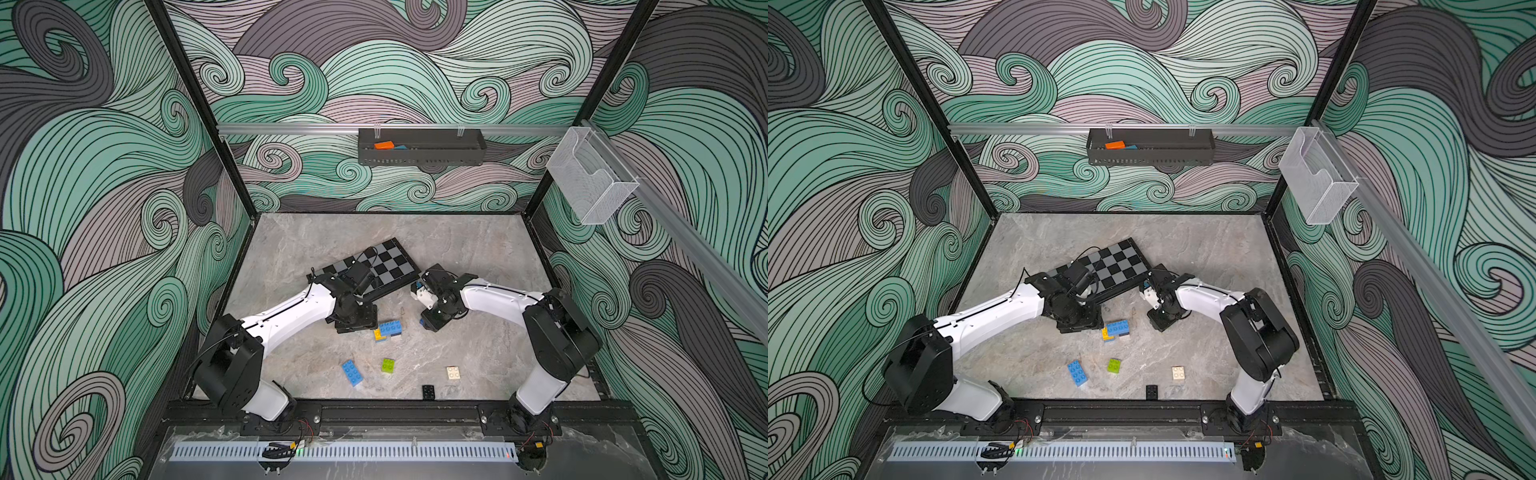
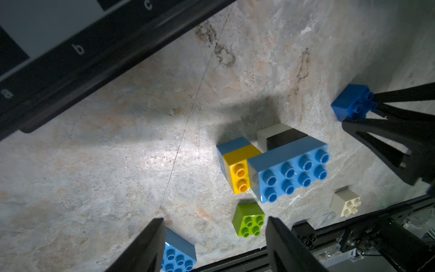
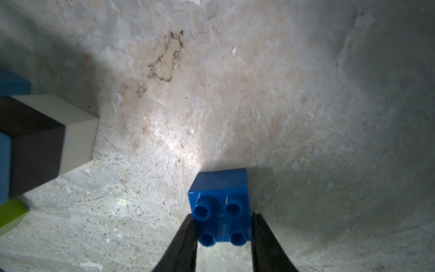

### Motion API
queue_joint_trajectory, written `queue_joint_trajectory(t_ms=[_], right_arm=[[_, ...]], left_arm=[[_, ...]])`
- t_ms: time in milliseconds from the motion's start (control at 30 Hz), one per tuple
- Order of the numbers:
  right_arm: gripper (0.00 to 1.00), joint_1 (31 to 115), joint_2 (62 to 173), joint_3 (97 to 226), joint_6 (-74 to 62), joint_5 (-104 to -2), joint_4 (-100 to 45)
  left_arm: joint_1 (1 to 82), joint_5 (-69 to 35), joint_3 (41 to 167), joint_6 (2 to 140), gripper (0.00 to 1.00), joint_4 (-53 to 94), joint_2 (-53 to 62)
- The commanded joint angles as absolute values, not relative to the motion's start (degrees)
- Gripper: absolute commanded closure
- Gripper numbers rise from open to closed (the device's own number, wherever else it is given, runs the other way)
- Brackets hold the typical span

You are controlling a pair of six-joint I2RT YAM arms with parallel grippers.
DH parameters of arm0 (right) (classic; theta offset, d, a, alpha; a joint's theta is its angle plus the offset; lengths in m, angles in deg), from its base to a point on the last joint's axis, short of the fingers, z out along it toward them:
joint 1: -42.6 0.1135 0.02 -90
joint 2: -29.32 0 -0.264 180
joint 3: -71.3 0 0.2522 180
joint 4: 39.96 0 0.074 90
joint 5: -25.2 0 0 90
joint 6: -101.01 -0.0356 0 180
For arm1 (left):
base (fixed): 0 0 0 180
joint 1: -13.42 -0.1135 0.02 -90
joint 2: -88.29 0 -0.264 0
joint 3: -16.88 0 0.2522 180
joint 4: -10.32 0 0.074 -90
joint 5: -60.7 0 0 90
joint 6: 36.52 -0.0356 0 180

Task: Assemble a giraffe with lego
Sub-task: Pick up the lego brick from the center of the board.

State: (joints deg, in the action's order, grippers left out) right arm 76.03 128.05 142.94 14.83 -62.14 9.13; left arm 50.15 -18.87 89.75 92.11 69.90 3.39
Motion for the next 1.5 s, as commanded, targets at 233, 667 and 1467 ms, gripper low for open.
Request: queue_joint_trajectory(t_ms=[233, 667, 1467], right_arm=[[0.48, 75.9, 127.4, 142.2, 15.7, -63.2, 8.0], [0.51, 76.5, 129.5, 143.1, 17.3, -64.2, 4.7], [0.79, 87.4, 103.8, 141.4, 28.2, -54.3, 6.2]], left_arm=[[48.7, -19.4, 88.9, 92.2, 0.28, 69.8, 6.1], [47.8, -18.3, 87.8, 92.2, 0.28, 70.3, 6.5], [45.3, -16.7, 85.9, 90.1, 0.28, 66.7, 11.0]])
